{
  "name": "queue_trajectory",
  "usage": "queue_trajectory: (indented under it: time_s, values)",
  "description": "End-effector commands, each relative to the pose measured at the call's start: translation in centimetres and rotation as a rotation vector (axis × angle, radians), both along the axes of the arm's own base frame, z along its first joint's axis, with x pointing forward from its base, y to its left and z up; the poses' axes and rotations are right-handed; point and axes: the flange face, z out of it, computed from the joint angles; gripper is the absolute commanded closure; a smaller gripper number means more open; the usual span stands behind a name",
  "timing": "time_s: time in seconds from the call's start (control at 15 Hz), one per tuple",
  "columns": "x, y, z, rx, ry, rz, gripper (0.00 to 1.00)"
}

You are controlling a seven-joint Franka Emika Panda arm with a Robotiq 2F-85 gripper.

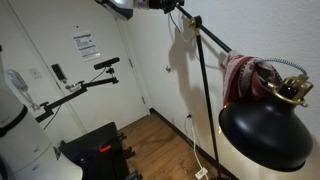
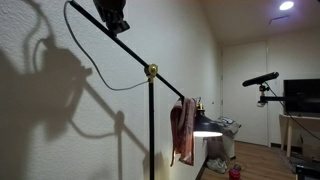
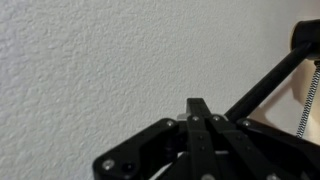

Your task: Move the lamp upwards

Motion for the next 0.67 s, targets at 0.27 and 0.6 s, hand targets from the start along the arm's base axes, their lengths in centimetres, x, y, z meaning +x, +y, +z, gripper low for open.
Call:
queue_trajectory:
  time_s: [0.27, 0.6]
  values:
    - [1.0, 1.5, -2.9, -0.093, 0.102, 0.061, 1.00]
    - [1.9, 1.9, -5.2, -0.143, 0.189, 0.085, 1.00]
